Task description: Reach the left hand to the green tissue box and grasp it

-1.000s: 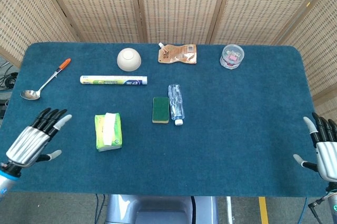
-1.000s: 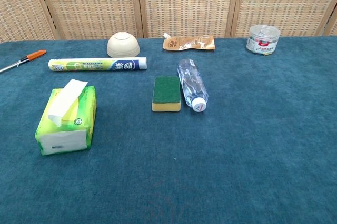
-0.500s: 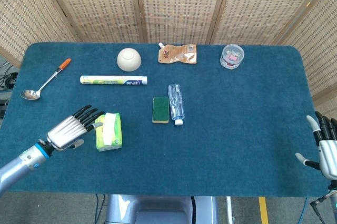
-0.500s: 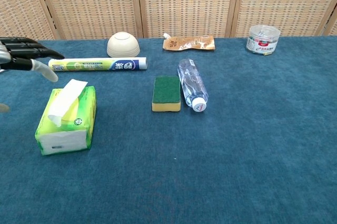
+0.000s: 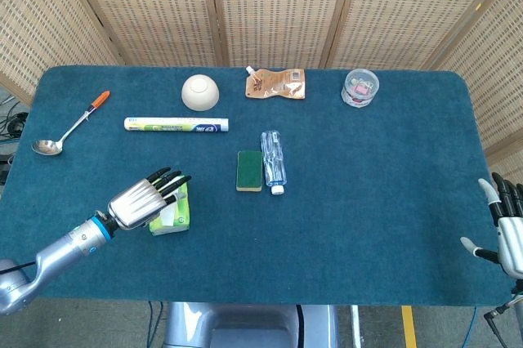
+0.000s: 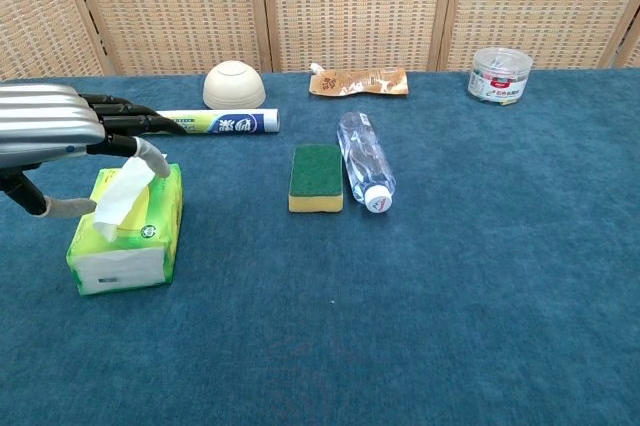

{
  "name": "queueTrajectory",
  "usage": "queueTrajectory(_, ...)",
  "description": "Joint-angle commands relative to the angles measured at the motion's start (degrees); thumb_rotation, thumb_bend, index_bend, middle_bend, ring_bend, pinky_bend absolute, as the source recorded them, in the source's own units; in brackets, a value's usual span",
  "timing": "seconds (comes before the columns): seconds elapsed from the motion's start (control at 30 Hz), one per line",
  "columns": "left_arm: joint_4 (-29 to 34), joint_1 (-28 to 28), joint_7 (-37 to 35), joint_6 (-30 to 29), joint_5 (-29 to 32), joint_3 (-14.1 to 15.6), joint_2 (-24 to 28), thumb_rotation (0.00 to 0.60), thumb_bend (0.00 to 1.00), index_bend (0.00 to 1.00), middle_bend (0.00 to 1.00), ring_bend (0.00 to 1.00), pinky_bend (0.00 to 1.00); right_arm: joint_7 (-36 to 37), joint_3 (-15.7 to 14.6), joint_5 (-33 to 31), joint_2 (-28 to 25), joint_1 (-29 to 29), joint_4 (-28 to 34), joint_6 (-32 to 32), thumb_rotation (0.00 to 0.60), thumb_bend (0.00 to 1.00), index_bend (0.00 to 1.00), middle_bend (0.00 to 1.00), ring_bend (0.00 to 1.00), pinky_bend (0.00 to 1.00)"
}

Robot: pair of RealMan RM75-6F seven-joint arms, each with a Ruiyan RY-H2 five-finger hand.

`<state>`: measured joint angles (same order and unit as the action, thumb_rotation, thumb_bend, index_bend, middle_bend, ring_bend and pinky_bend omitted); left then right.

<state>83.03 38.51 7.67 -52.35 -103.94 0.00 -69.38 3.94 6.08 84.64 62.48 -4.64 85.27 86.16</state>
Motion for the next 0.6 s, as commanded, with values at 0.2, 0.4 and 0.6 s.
queueTrajectory(0.2, 0.0, 1.3, 3.2, 1.6, 1.9, 0.6, -2.3, 0.600, 0.40, 0.25, 0.02, 0.04, 0.14, 0.6, 0.1, -0.1, -0.2, 0.1, 0.1, 0.1, 0.600, 0.00, 0.00, 0.00, 0.00, 0.00)
queueTrajectory(0.4, -1.0, 1.7, 4.2, 1.2, 2.1, 0.9, -4.0, 0.600, 0.50, 0.50, 0.28, 0.31, 0.37, 0.9, 0.1, -0.2, -0.3, 0.1, 0.0, 0.0, 0.600, 0.00, 0.00, 0.00, 0.00, 0.00)
queueTrajectory(0.6, -1.4, 2.2, 5.3, 1.1, 2.4, 1.3, -5.4, 0.600, 0.62, 0.68, 0.43, 0.44, 0.49, 1.4, 0.2, -0.2, -0.5, 0.2, 0.0, 0.1, 0.600, 0.00, 0.00, 0.00, 0.00, 0.00)
